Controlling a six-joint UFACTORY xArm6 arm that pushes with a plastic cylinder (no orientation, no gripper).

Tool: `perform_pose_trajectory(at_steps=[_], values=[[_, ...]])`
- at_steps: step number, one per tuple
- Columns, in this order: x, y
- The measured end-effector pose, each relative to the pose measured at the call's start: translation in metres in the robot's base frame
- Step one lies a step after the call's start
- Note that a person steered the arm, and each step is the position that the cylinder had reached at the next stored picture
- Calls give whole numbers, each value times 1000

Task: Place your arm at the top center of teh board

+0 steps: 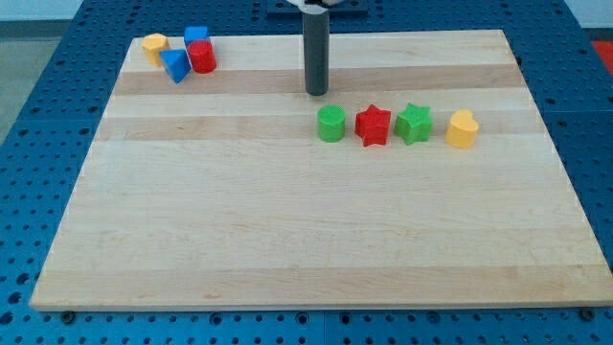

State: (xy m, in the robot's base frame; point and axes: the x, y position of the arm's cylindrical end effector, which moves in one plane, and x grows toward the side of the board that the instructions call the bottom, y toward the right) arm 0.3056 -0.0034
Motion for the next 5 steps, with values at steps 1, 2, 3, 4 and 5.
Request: perform_pose_trajectory(at_steps=[1,2,3,4,5], values=[[-25,0],[-49,0],[-76,-1],[-102,-9],[-113,-20]])
